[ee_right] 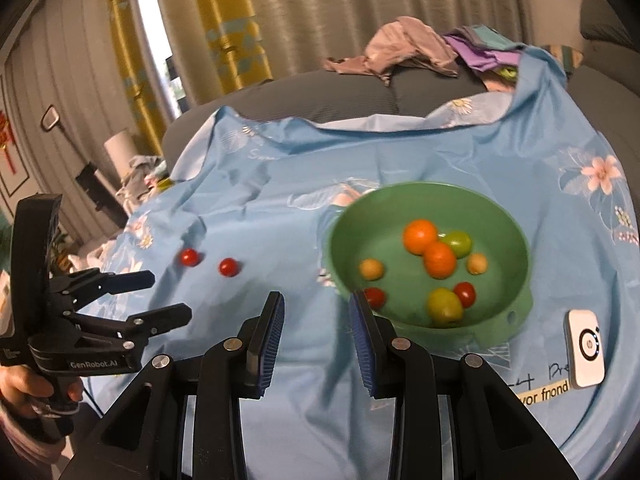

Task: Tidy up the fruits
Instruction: 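Move both open tools back toward the last two cherry tomatoes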

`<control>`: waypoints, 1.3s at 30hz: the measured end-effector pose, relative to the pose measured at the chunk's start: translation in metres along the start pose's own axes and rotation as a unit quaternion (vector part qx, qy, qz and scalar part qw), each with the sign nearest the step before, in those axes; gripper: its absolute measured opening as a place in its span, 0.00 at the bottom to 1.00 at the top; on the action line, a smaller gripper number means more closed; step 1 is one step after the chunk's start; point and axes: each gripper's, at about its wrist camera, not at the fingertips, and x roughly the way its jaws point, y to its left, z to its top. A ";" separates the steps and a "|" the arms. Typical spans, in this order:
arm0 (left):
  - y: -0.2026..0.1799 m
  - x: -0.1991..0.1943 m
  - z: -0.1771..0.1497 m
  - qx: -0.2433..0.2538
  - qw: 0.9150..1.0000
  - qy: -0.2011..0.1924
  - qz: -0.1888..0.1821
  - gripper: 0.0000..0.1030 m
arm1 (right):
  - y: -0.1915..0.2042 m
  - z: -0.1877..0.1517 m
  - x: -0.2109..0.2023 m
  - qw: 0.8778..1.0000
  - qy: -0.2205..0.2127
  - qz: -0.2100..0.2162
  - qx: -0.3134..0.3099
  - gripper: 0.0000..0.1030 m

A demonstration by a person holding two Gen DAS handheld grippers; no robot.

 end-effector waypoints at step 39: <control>0.111 0.003 -0.038 -0.059 0.998 -0.029 0.004 0.79 | 0.111 0.018 0.112 0.988 0.103 0.067 -0.096 0.33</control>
